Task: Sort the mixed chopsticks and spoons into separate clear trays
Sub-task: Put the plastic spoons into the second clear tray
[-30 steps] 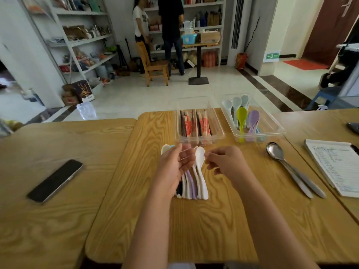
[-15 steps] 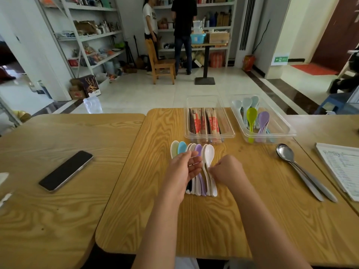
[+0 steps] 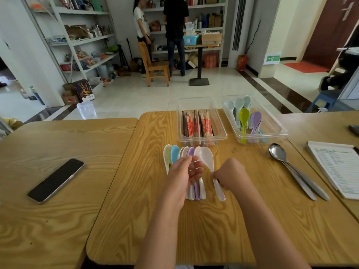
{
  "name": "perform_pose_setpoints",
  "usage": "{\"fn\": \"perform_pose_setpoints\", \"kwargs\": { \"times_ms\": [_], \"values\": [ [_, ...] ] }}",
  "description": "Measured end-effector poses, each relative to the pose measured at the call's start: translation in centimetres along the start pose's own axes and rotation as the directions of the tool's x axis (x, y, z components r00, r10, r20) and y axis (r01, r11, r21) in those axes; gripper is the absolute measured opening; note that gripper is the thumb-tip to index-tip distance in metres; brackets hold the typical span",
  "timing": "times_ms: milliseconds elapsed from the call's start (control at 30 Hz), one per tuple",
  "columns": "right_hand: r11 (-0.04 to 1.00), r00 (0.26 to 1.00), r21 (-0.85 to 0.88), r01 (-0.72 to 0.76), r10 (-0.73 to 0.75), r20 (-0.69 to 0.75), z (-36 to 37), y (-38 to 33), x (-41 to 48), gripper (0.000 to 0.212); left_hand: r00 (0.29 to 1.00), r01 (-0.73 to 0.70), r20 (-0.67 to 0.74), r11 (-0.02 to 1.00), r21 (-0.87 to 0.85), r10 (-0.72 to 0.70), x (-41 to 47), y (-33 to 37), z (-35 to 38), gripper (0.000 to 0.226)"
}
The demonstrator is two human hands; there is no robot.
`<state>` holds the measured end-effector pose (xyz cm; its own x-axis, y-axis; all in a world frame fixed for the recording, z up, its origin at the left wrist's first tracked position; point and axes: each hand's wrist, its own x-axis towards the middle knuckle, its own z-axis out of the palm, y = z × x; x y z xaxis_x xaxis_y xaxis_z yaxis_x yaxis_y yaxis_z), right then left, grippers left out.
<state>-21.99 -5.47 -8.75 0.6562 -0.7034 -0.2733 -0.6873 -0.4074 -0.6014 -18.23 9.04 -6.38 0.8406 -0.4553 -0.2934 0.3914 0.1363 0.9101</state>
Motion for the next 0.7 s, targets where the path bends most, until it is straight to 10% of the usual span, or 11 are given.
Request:
{"fn": "perform_pose_setpoints", "kwargs": {
  "times_ms": [400, 700],
  "values": [
    [0.864, 0.991, 0.492, 0.108, -0.052, -0.126, -12.5, 1.9, 2.4, 0.024, 0.979, 0.018, 0.202, 1.000, -0.021, -0.013, 4.7, 1.9, 7.6, 0.026],
    [0.951, 0.954, 0.310, -0.012, 0.104, -0.280, -16.5, 0.2, 17.3, 0.022, 0.955, -0.062, 0.296, 0.991, 0.116, 0.025, 11.8, 6.9, 13.1, 0.026]
  ]
}}
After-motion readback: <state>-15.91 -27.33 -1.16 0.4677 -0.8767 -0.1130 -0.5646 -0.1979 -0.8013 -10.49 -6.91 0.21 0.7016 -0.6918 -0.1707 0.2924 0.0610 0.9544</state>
